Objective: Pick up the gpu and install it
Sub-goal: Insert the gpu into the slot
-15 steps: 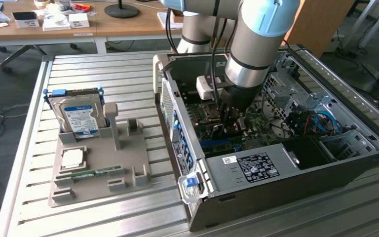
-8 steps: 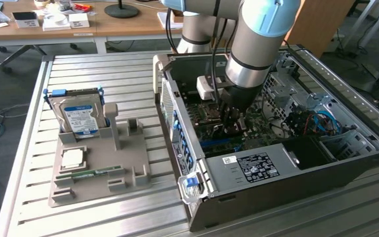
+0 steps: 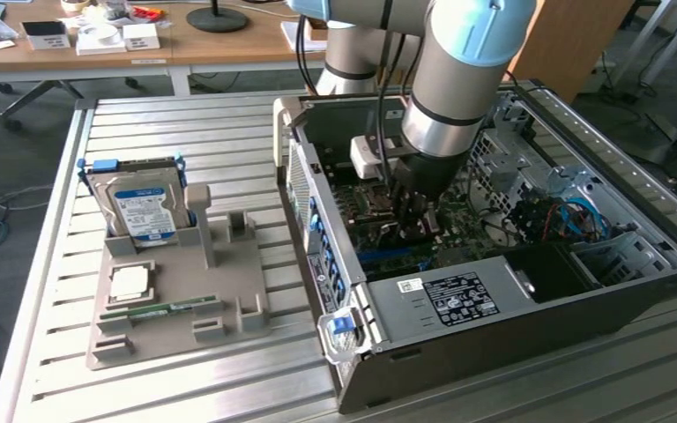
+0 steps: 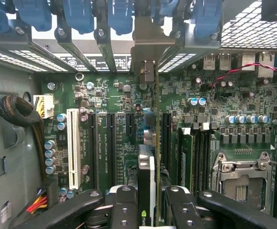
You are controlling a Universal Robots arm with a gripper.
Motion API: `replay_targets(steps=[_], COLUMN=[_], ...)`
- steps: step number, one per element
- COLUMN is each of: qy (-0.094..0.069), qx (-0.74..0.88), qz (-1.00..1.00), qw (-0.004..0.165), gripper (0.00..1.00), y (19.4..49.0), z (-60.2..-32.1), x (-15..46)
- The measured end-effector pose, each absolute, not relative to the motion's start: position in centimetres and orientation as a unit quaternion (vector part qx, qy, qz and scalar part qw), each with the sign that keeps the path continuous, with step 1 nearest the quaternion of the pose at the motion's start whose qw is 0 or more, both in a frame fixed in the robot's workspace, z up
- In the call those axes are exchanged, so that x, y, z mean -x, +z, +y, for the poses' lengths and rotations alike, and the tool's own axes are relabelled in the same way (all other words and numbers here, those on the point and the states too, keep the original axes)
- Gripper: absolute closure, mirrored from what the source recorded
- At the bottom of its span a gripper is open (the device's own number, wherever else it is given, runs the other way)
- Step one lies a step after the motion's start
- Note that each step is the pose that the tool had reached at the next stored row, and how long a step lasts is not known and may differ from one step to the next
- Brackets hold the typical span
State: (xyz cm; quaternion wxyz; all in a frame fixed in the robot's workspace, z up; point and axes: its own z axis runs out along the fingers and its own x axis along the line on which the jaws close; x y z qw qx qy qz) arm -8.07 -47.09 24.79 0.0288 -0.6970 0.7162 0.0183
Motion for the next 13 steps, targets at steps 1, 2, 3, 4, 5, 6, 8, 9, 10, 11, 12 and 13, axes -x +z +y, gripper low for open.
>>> replay_targets(steps=[1,2,3,4,5,6,8,9,10,11,12,13], qy=[0.018,0.018,0.018,0.018,0.018,0.018,0.017,0.018,0.018,0.019,0.019,0.019], qx=[0.697,0.697,0.697,0.697,0.697,0.697,0.697,0.697,0.697,0.697,0.697,0.697], qz=[0.716,0.716,0.716,0.716,0.716,0.716,0.716,0.716,0.716,0.716,0.716,0.716], qw=[0.029,0.028,0.029,0.029,0.028,0.028,0.027,0.027,0.026,0.025,0.025,0.025], gripper=[0.73,0.73,0.73,0.73,0.73,0.73,0.73,0.73,0.73,0.73,0.73,0.73], y=[24.78,24.76,24.76,24.76,24.76,24.76,24.75,24.76,24.76,24.76,24.76,24.76], z=[-47.09,-47.09,-47.09,-47.09,-47.09,-47.09,-47.08,-47.09,-47.09,-47.09,-47.09,-47.09], x=[8.07,8.07,8.07,8.07,8.07,8.07,8.07,8.07,8.04,8.01,7.97,7.93])
